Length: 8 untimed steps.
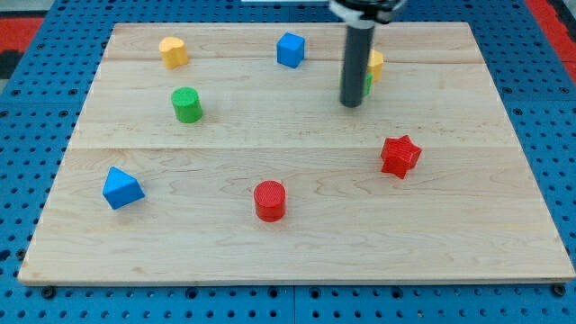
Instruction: Move the green star and yellow hexagon to the right of the green circle
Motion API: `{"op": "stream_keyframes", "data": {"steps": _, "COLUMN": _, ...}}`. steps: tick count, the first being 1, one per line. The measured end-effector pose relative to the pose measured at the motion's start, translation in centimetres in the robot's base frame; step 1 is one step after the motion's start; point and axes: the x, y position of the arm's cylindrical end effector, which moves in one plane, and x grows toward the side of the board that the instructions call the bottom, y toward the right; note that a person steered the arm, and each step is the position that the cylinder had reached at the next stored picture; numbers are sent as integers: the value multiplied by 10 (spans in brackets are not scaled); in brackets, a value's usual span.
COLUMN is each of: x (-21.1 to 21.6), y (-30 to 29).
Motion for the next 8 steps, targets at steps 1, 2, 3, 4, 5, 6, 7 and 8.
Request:
{"op": "stream_keyframes", "data": {"steps": 1, "x": -4, "y": 55}}
{"op": "stream_keyframes", "data": {"steps": 2, "x": -30, "y": 93}}
{"op": "stream_keyframes", "data": {"steps": 3, "x": -96, "y": 93}}
{"op": "stream_keyframes", "data": {"steps": 4, "x": -121, "y": 74}}
{"op": "stream_keyframes", "data": {"steps": 5, "x": -103, "y": 42}}
{"op": "stream_keyframes", "data": {"steps": 6, "x": -57, "y": 4}}
{"op": "stream_keyframes", "data": {"steps": 7, "x": -7, "y": -24}}
{"op": "stream_keyframes", "data": {"steps": 8, "x": 16, "y": 9}}
